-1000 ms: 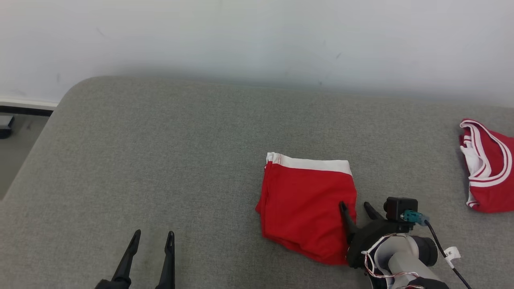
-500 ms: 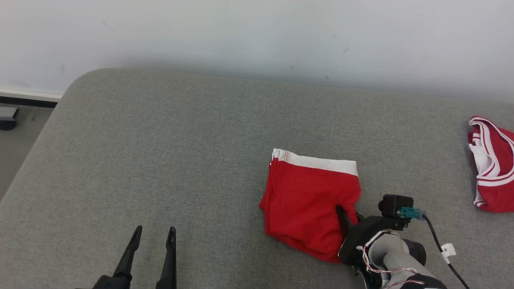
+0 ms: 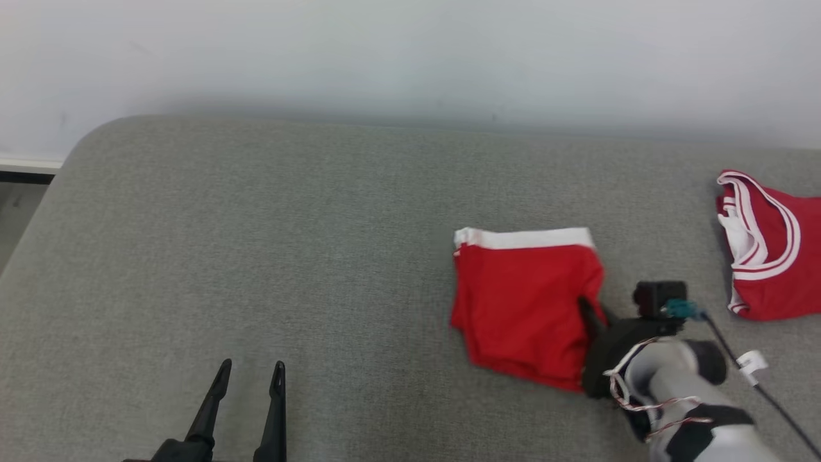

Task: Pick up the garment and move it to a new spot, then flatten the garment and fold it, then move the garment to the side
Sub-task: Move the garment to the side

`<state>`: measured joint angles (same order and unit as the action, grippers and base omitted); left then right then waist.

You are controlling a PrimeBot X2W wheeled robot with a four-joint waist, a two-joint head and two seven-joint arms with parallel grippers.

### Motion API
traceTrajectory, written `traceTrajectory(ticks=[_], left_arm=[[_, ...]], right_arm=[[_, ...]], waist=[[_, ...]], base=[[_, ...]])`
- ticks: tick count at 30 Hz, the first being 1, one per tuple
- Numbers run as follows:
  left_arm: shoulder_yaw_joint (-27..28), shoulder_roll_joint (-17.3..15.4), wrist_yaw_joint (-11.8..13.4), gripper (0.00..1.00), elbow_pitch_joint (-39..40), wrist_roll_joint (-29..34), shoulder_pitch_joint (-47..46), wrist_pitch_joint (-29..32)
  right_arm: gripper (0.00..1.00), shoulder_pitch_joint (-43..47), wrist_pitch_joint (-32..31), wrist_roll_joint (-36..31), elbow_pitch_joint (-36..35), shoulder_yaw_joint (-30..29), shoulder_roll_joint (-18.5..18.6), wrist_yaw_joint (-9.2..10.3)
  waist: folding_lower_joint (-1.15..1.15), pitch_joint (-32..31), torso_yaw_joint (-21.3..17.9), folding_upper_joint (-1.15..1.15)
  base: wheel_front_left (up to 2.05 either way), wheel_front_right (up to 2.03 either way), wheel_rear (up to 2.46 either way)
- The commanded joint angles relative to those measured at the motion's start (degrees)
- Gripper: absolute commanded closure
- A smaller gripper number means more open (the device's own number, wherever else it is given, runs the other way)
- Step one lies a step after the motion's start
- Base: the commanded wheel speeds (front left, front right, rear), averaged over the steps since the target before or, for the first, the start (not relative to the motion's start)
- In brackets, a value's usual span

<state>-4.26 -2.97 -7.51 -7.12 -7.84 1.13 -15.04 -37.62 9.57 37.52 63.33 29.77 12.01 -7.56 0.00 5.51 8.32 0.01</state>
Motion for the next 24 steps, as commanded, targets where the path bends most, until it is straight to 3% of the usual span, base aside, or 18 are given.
traceTrajectory(ticks=[1,15,24], left_arm=[[-0.3,0.1,0.1,0.00,0.1,-0.7,-0.5,-0.1],[-1.5,0.1,0.1,0.00,2.6,-0.2,-5.6,-0.1],[-1.7,0.1,0.1,0.00,4.2,0.5,-8.0,-0.1]], right_arm=[[1.00,-0.8,-0.1,-0.4,-0.5,0.6,0.7,0.13],[1.00,-14.6,-5.6,-4.9,-6.8,16.6,21.3,0.13],[1.00,-23.5,-8.7,-2.8,-9.9,23.4,32.6,0.13]], waist=[[0.00,0.7,-1.0,-0.01],[0.00,7.2,-6.0,-0.01],[0.00,11.8,-7.1,-0.01]], base=[[0.00,0.00,0.00],[0.00,0.00,0.00],[0.00,0.00,0.00]])
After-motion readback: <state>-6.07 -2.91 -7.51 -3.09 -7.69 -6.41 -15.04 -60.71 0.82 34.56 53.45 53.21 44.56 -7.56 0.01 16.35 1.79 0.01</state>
